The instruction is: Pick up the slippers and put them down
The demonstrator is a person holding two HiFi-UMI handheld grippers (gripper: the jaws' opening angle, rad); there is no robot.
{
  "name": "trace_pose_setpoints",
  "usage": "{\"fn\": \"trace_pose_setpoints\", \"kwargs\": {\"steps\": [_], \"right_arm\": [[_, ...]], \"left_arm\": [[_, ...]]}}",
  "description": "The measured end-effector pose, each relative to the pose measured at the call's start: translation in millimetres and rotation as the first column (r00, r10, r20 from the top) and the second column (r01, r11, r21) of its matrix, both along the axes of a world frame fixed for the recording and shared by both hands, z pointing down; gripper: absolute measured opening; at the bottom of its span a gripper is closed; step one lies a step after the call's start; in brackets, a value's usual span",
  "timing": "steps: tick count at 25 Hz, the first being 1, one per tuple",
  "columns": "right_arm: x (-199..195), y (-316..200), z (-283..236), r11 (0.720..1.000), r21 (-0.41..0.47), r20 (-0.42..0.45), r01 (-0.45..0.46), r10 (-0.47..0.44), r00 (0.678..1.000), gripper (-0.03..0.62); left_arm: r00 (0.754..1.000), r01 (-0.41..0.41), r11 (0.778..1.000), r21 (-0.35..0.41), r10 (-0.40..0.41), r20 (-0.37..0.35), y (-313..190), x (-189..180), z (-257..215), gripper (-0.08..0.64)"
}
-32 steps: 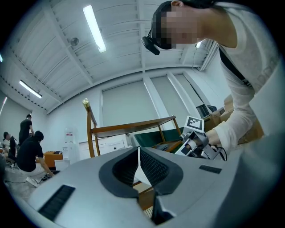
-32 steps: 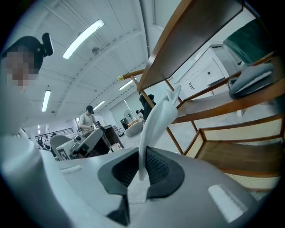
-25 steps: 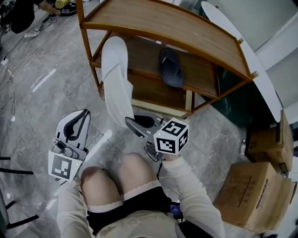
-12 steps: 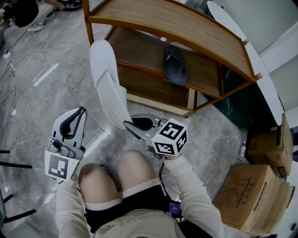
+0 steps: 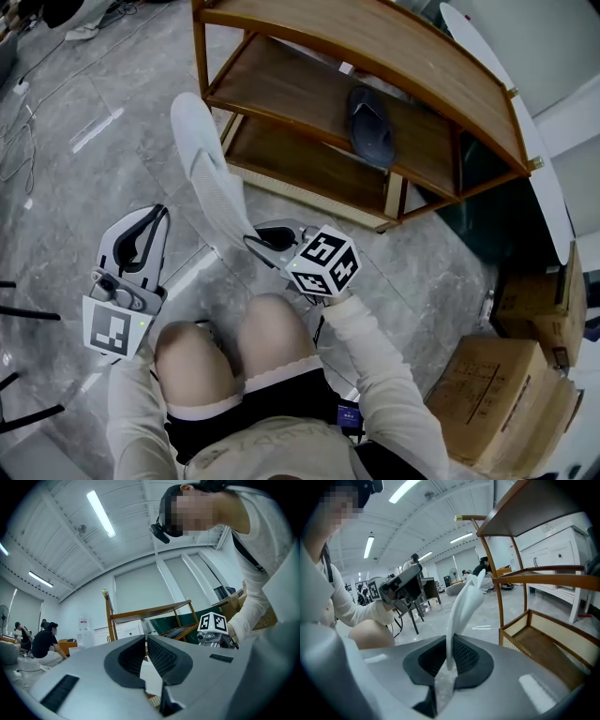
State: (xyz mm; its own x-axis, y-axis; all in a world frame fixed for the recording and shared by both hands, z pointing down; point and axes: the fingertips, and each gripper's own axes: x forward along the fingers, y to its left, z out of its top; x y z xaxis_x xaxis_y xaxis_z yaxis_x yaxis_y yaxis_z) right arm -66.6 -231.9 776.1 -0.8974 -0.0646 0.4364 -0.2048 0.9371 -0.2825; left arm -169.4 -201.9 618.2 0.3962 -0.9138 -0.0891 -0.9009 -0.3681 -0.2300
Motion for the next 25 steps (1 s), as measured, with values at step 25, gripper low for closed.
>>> {"fn": "trace_pose_setpoints", "kwargs": {"steps": [25], "right_arm": [[-16.3, 4.7, 187.4, 0.989, -0.145, -0.299, 0.017, -0.06, 0.952, 0.039]], "left_arm": [[0.999, 0.031, 0.997, -0.076, -0.033, -0.016, 6.6, -31.6, 57.9, 0.005]]}}
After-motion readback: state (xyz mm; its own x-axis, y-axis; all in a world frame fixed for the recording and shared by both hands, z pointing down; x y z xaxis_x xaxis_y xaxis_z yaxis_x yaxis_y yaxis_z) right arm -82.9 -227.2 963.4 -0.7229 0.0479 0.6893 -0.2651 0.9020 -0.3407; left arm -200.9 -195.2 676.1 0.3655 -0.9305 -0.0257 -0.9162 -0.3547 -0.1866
